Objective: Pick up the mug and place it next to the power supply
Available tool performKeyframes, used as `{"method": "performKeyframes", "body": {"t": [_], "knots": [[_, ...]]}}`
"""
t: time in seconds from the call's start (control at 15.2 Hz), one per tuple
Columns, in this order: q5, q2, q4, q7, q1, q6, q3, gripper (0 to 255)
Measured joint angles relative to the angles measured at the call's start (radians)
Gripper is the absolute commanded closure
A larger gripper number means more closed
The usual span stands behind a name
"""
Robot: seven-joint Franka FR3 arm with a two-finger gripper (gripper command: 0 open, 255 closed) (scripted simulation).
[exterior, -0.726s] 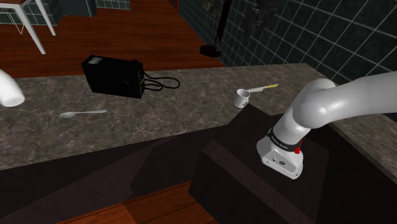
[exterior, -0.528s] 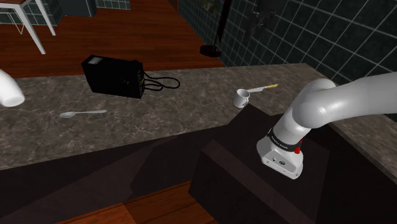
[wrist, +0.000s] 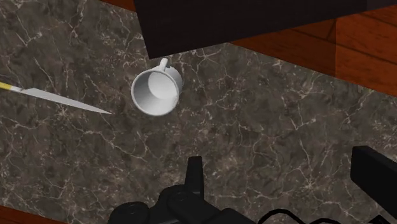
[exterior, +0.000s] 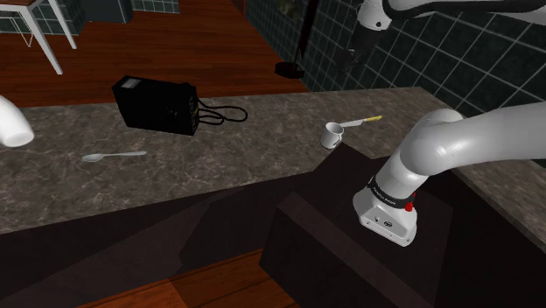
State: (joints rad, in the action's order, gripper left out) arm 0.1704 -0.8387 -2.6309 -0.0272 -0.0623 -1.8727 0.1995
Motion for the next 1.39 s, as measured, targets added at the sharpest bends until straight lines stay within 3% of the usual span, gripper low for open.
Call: {"method": "performKeyframes", "body": {"t": [0.46, 0.99, 1.19, 1.39], "knots": [[0.078, 0.095, -0.118, -0.124, -0.053, -0.224, 0.158, 0], [0.109, 0.348, -0.170, -0.287, -0.053, -0.536, 0.363, 0], [0.066, 0.483, -0.153, -0.396, -0.015, -0.656, 0.472, 0], [-0.051, 0.617, -0.134, -0.535, 0.067, -0.760, 0.582, 0]]}}
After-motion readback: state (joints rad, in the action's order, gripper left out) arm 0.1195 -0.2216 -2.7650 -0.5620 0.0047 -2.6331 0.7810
